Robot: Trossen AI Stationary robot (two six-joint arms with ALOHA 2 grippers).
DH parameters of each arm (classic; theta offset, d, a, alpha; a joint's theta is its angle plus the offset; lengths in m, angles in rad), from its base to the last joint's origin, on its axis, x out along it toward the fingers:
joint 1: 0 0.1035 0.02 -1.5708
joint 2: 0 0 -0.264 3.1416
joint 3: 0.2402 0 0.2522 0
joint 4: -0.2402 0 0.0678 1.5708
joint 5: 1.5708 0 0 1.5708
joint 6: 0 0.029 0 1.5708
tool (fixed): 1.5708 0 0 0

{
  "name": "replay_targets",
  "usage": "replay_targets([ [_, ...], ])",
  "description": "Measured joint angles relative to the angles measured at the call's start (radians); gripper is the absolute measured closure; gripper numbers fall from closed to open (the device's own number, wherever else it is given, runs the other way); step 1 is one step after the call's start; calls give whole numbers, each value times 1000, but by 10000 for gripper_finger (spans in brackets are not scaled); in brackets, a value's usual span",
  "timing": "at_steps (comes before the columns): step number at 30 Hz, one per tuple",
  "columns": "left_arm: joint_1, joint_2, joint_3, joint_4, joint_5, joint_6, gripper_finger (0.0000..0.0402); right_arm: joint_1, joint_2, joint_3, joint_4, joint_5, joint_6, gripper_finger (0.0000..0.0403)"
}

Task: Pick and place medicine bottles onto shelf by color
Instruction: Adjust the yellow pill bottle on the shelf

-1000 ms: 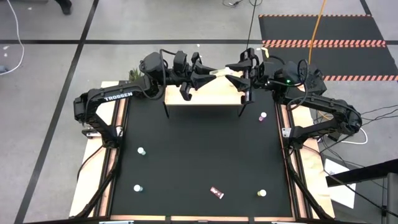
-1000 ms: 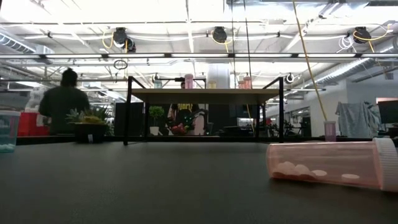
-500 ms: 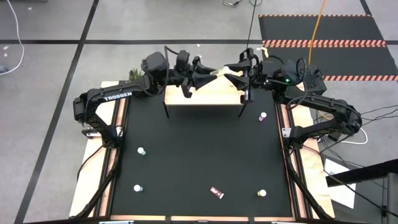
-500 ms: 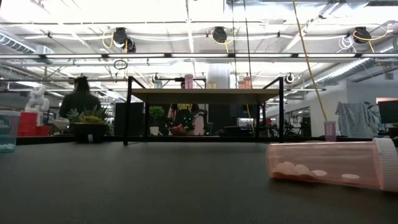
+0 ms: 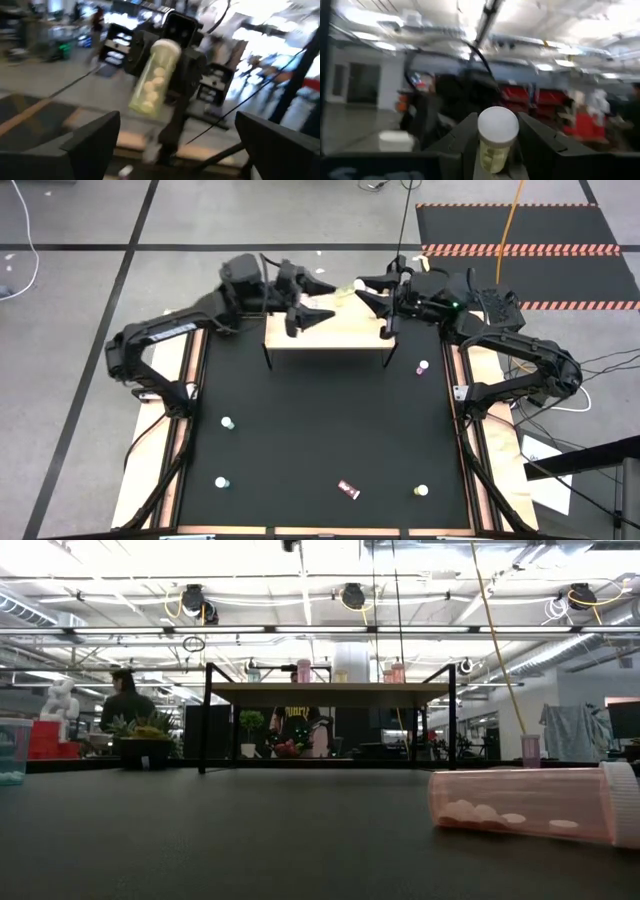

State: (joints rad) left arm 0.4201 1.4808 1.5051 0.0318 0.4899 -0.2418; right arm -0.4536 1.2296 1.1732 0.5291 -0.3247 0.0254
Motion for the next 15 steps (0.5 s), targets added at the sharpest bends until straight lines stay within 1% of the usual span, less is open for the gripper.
replay_targets([
  [2, 21, -47, 0, -123, -39, 65, 5, -11, -2, 0, -76, 40, -28, 285],
  [3, 32, -72, 0, -199, -78, 92, 8, -15, -2, 0, -122, 67, -43, 285],
  [7, 52, -146, 0, -395, -278, 174, 24, -19, 36, 0, -292, 170, -71, 285],
  [9, 57, -168, 0, -441, -353, 200, 34, -19, 77, 0, -325, 183, -60, 285],
  [11, 57, -175, 0, -457, -400, 218, 43, -18, 119, 0, -332, 195, -59, 285],
  [15, 56, -173, 0, -462, -429, 225, 56, -18, 206, 0, -354, 245, -61, 285],
])
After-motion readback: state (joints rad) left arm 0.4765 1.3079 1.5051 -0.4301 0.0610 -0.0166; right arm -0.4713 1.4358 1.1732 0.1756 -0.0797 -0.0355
